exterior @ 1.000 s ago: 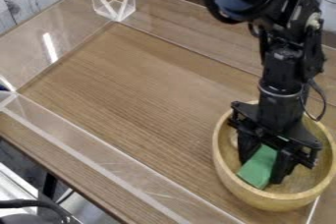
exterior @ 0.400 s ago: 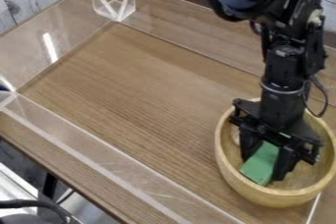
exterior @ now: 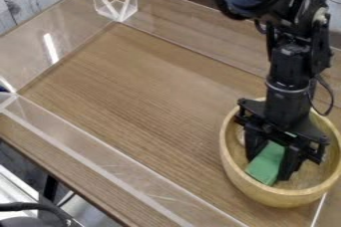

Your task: Put the green block in the brown bowl

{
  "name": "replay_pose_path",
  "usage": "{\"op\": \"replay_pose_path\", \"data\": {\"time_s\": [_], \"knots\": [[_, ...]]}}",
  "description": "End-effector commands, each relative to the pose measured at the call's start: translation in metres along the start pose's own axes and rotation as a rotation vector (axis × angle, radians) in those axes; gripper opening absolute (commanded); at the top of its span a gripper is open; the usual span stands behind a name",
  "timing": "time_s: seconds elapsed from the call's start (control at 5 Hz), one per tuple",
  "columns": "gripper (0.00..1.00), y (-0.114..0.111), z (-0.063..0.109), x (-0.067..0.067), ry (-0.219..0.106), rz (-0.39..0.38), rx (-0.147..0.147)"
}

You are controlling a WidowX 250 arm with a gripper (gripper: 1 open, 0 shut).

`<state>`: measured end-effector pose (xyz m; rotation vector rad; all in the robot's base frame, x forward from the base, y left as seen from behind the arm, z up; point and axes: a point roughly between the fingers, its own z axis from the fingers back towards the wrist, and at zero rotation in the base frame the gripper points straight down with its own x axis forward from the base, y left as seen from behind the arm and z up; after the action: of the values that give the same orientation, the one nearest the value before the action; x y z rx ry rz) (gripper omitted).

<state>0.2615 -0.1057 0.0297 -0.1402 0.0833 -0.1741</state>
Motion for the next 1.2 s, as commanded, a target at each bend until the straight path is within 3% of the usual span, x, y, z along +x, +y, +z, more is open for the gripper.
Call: {"op": "replay_pose_path", "data": {"time_s": [0.0,0.2,0.4,0.8,1.0], "knots": [[0.0,0.009,-0.001,0.007,-0.01,0.022,-0.001],[0.0,0.01,-0.002,0.007,-0.004,0.026,-0.001],[1.0,0.012,0.004,0.006,-0.005,0.033,-0.001],[1.0,0.017,0.028,0.002,-0.039,0.057,0.007],[1.0,0.039,0.039,-0.002,-0.052,0.11,0.028]]}}
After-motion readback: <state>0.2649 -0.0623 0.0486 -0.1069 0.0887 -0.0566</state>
